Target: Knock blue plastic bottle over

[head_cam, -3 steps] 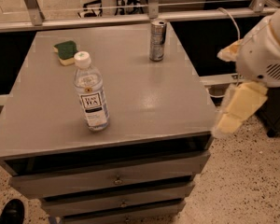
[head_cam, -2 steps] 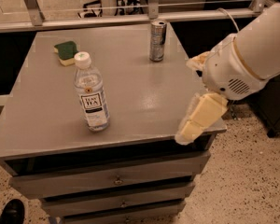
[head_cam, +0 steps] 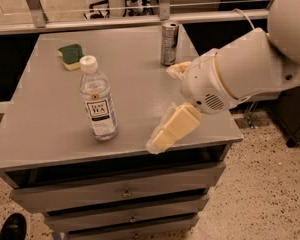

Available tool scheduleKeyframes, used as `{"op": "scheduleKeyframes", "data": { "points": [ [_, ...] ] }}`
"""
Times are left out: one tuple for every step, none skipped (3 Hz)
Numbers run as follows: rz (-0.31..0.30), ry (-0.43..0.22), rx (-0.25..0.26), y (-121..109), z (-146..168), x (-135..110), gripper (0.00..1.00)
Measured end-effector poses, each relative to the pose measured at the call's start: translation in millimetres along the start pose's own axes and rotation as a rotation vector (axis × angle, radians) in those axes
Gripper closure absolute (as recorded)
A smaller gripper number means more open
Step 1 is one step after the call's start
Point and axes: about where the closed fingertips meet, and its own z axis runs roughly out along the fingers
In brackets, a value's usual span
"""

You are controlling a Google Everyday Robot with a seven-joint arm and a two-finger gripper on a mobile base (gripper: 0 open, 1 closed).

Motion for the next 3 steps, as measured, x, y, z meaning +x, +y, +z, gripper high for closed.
{"op": "scheduleKeyframes", "data": {
  "points": [
    [0.000, 0.001, 0.000, 0.1, -0.1, 0.1, 0.00],
    [-0.003, -0.035, -0.004, 1.2, -1.4, -5.1, 0.00],
    [-0.009, -0.129, -0.031, 8.2, 20.4, -24.2, 0.00]
  ]
}}
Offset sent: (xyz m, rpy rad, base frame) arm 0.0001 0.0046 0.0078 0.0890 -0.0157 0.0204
